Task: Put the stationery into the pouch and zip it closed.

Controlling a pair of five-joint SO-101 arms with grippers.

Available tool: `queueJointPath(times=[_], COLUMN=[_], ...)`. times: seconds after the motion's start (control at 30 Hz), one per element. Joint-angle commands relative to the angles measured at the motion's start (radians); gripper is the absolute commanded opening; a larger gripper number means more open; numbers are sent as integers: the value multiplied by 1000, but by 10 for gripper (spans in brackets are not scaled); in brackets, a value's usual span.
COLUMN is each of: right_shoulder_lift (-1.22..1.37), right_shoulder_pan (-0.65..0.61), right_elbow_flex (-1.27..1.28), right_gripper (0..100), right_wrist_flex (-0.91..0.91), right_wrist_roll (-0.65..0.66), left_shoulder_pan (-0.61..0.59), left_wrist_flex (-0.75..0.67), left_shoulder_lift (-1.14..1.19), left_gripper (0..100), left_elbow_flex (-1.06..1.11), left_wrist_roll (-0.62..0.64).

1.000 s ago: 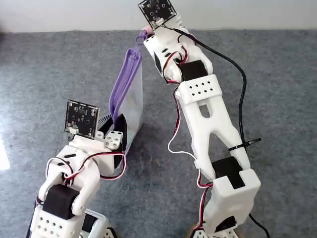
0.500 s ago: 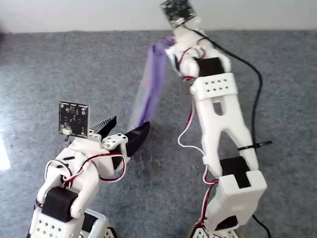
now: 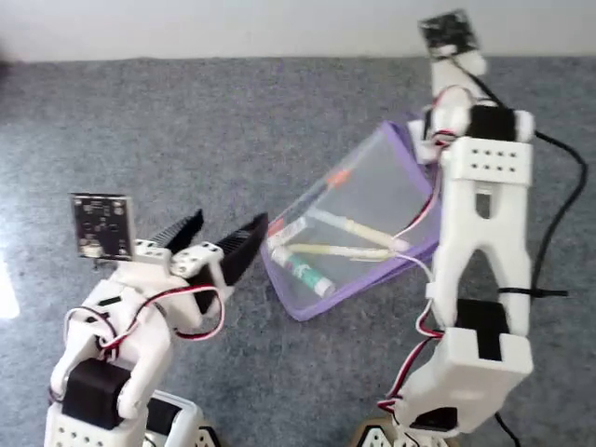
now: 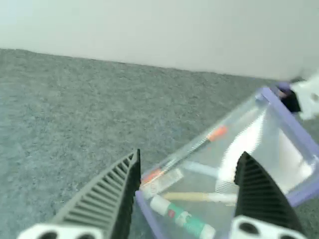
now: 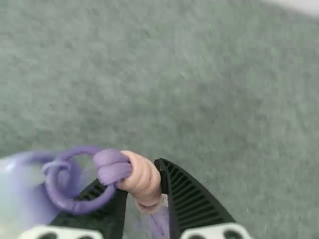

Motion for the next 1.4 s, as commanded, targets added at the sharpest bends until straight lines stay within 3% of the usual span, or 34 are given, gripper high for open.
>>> queueJointPath(times=[0.0, 0.17, 0.3, 0.53, 0.73, 0.8, 1.03, 1.23, 1.27, 1.37], right_shoulder_lift=[4, 4, -25, -110, -186, -225, -421, -535, -547, -575], right_shoulder_pan=[41, 7, -101, -274, -357, -363, -355, -355, -355, -354], right_elbow_flex=[29, 163, 203, 264, 272, 272, 278, 279, 279, 279], right_gripper=[8, 8, 9, 17, 250, 277, 262, 31, 0, 34], right_wrist_flex=[12, 24, 120, 263, 441, 473, 498, 498, 499, 499], right_wrist_roll=[58, 98, 86, -69, -157, -161, -166, -278, -299, -384], left_shoulder_pan=[-92, -250, -353, -443, -491, -482, -491, -491, -489, -489], left_wrist_flex=[25, 44, 44, 161, 239, 247, 241, 242, 242, 239], left_shoulder_lift=[-14, -14, -14, -23, -206, -270, -459, -508, -508, -509], left_gripper=[298, 298, 298, 298, 298, 298, 298, 288, 264, 125], left_elbow_flex=[-68, -71, -77, -77, -54, -10, 131, 205, 209, 229], left_wrist_roll=[3, 3, 3, 8, 3, -6, -75, -121, -135, -196])
